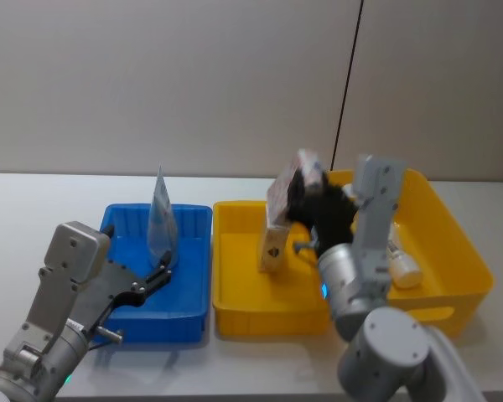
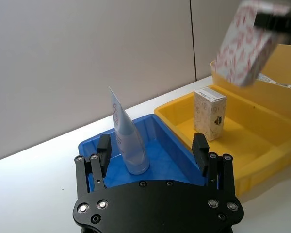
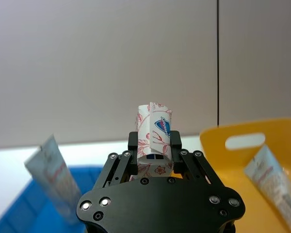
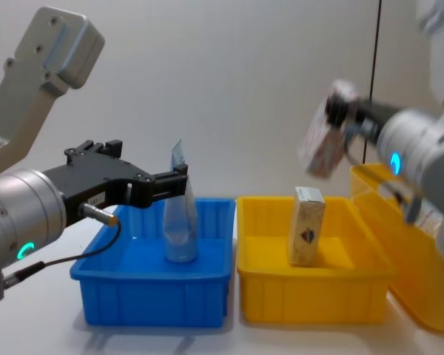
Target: Bimanual collaborative sorting of washing and personal care products
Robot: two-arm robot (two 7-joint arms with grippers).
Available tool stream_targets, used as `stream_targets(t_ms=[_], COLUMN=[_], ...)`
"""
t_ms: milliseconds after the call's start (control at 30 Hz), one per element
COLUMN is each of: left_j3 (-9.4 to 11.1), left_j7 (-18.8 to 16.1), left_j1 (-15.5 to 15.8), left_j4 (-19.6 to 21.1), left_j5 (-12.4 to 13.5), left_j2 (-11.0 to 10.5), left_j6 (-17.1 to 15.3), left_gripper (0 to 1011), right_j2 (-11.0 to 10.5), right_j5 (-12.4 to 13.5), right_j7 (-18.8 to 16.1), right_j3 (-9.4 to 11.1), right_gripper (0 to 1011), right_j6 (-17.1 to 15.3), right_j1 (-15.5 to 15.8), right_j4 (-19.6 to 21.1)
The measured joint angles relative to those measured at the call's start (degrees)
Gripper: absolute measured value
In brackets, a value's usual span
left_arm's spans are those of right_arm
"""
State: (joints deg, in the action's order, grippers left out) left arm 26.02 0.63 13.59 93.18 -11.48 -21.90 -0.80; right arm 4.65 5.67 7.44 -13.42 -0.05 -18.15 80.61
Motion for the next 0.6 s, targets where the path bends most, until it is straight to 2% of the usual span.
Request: stream_targets(t_ms=[133,233,600], left_j3=[0.00,0.00,0.00], left_j7=[0.00,0.00,0.00], left_j1=[0.00,0.00,0.00], left_j4=[0.00,0.00,0.00], left_j5=[0.00,0.00,0.00], left_j2=[0.00,0.00,0.00], left_j6=[0.00,0.00,0.00], left_gripper=[1001,1001,1001], right_j2=[0.48,0.74,-0.25], right_j5=[1.28,2.17,2.58], right_j7=[-0.20,-0.07,2.03], right_j3=[1.51,3.38,8.40], right_gripper=[339,339,338], right_j6=[0.54,0.80,-0.25], right_j1=[-1.04,-2.04,-2.94], right_j4=[1.88,3.67,7.58])
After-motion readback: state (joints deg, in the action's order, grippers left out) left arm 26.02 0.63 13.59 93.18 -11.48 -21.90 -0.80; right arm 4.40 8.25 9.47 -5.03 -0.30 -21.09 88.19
